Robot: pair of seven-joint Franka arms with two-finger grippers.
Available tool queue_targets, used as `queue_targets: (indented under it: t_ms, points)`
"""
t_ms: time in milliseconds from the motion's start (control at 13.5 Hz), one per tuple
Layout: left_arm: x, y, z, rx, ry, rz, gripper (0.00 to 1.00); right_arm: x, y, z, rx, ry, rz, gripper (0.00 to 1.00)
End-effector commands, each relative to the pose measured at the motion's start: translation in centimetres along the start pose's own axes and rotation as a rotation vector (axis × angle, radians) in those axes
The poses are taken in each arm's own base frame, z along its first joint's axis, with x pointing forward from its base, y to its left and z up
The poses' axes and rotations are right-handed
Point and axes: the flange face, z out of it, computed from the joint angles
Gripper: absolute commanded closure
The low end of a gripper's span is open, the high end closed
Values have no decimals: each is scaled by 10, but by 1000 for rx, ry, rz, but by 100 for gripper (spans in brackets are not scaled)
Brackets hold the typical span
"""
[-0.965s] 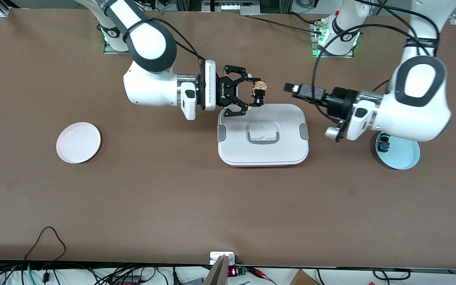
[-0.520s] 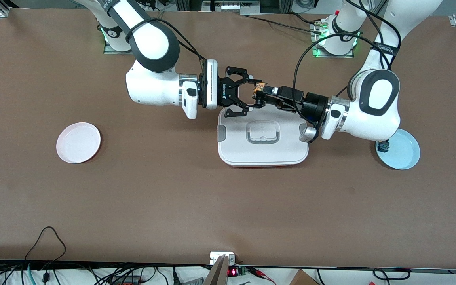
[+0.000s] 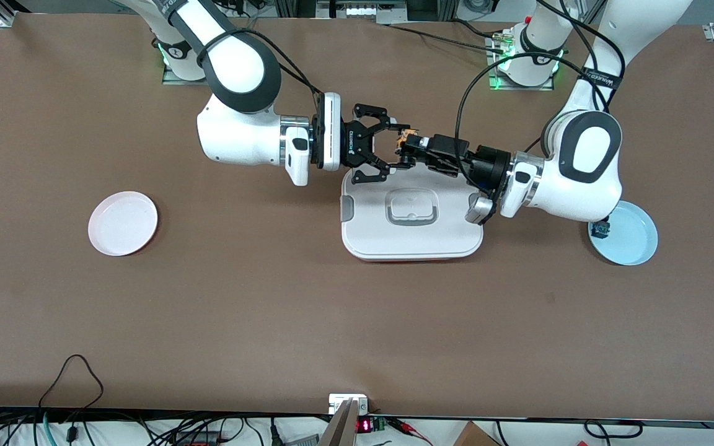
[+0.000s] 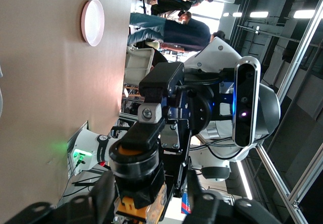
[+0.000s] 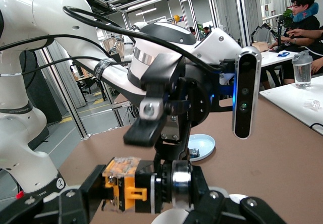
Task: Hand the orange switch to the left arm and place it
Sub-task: 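Grasp the switch with the left gripper above the white box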
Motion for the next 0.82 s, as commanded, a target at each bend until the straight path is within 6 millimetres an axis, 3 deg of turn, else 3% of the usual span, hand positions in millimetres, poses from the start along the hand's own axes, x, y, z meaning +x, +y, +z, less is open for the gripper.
queue_targets:
  t_ms: [0,74,445,520,594,668,742]
  points:
    - [-2,5,3,-25,2,21,75,3,-1,2,-7,20,-9,100]
    - [-2,5,2,-26,2,21,82,3,-1,2,-7,20,-9,100]
    - [-2,6,2,-26,0,24,85,4,0,0,-10,21,-12,100]
    - [-2,6,2,-27,-1,23,85,6,-1,0,-10,21,-16,79]
    - [-2,6,2,-27,-3,23,86,5,-1,0,-8,23,-1,10]
    - [-2,7,2,-27,-2,24,86,5,1,-2,-13,25,3,0]
    - [-1,8,1,-27,-1,24,86,6,2,-4,-12,28,4,0]
